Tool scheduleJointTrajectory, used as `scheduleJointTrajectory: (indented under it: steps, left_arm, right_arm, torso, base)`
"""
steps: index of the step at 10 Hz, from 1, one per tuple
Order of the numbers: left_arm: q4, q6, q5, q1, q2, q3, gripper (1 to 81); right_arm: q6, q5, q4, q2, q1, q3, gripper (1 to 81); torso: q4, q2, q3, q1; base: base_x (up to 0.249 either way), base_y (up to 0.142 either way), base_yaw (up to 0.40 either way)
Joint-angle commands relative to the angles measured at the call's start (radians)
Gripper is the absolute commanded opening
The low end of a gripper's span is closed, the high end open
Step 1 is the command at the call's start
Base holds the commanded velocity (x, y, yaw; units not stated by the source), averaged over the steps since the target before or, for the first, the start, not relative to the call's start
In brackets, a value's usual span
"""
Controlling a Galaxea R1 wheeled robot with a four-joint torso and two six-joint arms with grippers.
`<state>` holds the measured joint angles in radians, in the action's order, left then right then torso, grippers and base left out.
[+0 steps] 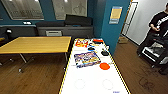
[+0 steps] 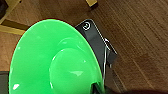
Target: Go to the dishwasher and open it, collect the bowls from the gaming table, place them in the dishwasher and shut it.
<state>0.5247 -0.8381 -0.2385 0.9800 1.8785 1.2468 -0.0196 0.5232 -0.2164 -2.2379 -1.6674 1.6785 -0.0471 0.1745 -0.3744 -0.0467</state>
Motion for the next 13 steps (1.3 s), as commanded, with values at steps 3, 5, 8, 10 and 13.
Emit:
scheduleJointTrajectory:
  steps: [3,5,8,10,13]
  left_arm:
    - [0.075,-0.012,0.377,0.274,0.016,0.171,1.0]
    - [-0.023,0.066,0.329,0.371,0.082,0.211,1.0]
    - [-0.499,0.568,0.243,0.437,0.197,0.299,1.0]
    - [-0.532,0.677,0.205,0.45,0.242,0.352,1.0]
    - [-0.422,0.692,0.337,0.455,0.28,0.405,1.0]
  right_arm:
    - [0.0,-0.06,0.018,0.022,0.01,0.024,1.0]
    - [-0.002,-0.084,0.017,0.004,0.019,0.047,1.0]
    - [-0.002,-0.12,0.017,0.001,0.034,0.046,1.0]
    - [-0.002,-0.121,0.018,-0.005,0.034,0.049,1.0]
    - [-0.002,-0.14,0.019,-0.024,0.034,0.076,1.0]
  torso:
    - [0.0,0.0,0.0,0.0]
    - [0.0,0.0,0.0,0.0]
    - [0.0,0.0,0.001,0.0]
    - [0.0,0.001,0.001,0.001]
    - [0.0,0.001,0.001,0.001]
  base:
    - [0.0,0.0,0.0]
    - [0.0,0.0,0.0]
    - [0.0,0.0,0.0]
    - [0.0,0.0,0.0]
    - [0.0,0.0,0.0]
